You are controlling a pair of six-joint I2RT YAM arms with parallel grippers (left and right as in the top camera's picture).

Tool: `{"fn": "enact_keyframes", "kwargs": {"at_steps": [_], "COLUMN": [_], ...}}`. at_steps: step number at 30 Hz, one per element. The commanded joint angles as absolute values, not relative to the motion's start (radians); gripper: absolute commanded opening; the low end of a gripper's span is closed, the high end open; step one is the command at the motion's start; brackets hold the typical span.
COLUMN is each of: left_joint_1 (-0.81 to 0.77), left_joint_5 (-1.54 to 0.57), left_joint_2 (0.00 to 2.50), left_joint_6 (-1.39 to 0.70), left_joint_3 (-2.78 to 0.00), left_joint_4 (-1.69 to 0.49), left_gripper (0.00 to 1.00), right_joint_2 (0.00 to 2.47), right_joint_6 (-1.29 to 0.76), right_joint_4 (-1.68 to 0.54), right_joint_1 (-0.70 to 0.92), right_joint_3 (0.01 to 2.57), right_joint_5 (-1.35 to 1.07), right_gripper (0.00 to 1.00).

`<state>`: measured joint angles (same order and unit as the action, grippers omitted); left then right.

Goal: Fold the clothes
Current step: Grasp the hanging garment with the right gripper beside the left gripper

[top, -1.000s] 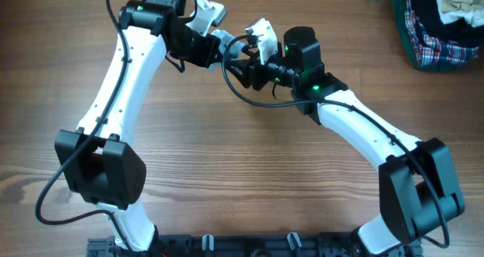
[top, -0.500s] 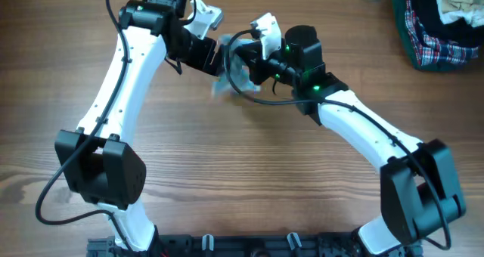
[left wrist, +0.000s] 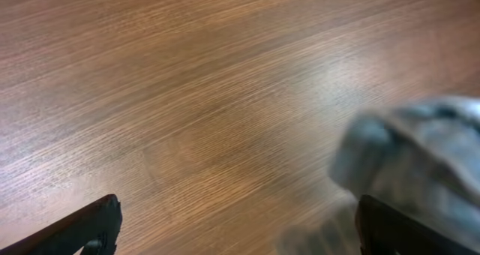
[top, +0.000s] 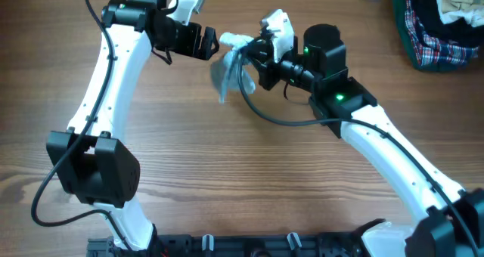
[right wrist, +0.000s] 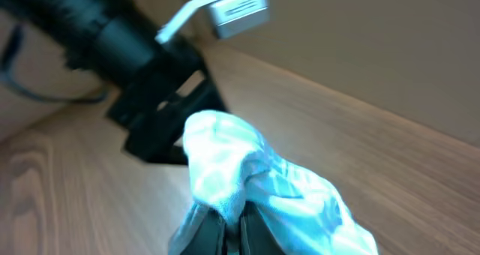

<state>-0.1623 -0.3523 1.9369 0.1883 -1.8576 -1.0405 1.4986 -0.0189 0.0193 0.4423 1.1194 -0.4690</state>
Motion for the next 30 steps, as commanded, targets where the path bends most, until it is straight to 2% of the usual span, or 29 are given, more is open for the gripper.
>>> {"fn": "enact_keyframes", "kwargs": {"at_steps": [1,2,3,4,5,14,15,17,18,19,21,26,30], "left_joint_1": [-0.163,-0.160,-0.159,-0.159,-0.159,-0.160,-0.164,-0.171,-0.175,-0.177,-0.179,-0.231,-0.318], "left_joint_5": [-0.408,-0.408,-0.408,-0.407,-0.407,-0.411,-0.417,-0.424,-0.427,-0.427,-0.427,-0.427,-0.426], "left_joint_2": [1.913,1.913,1.913,1.913,1.913,1.932,1.950,1.990,2.010,2.020,2.026,2.026,2.026], "left_joint_6": [0.233,0.232,0.232,0.232,0.231,0.157,0.147,0.144,0.144,0.145,0.145,0.150,0.153], "left_joint_3": [-1.857,-1.857,-1.857,-1.857,-1.857,-1.815,-1.798,-1.785,-1.784,-1.784,-1.781,-1.681,-1.509], "left_joint_4": [-1.028,-1.020,-1.015,-1.011,-1.008,-1.024,-1.026,-1.044,-1.060,-1.077,-1.156,-1.246,-1.139], "left_gripper": [1.00,1.00,1.00,1.00,1.00,1.00,1.00,0.93,0.89,0.79,0.50,0.04,0.04], "right_joint_2": [1.460,1.464,1.467,1.467,1.467,1.472,1.482,1.507,1.517,1.534,1.565,1.580,1.583], "right_joint_6": [0.051,0.049,0.049,0.049,0.049,0.027,-0.008,-0.076,-0.086,-0.087,-0.076,0.004,0.073], "right_joint_4": [-0.034,-0.052,-0.067,-0.082,-0.096,-0.263,-0.286,-0.361,-0.400,-0.463,-0.559,-0.592,-0.506], "right_joint_1": [0.444,0.443,0.443,0.443,0.443,0.397,0.387,0.381,0.382,0.382,0.384,0.425,0.430], "right_joint_3": [1.133,1.133,1.133,1.133,1.133,1.133,1.133,1.132,1.131,1.131,1.123,1.018,0.916], "right_joint_5": [-0.511,-0.465,-0.419,-0.381,-0.346,-0.310,-0.307,-0.308,-0.309,-0.321,-0.363,-0.368,-0.368], "right_gripper": [0.04,0.08,0.62,0.95,0.99,1.00,0.98,0.89,0.86,0.84,0.84,0.80,0.80]}}
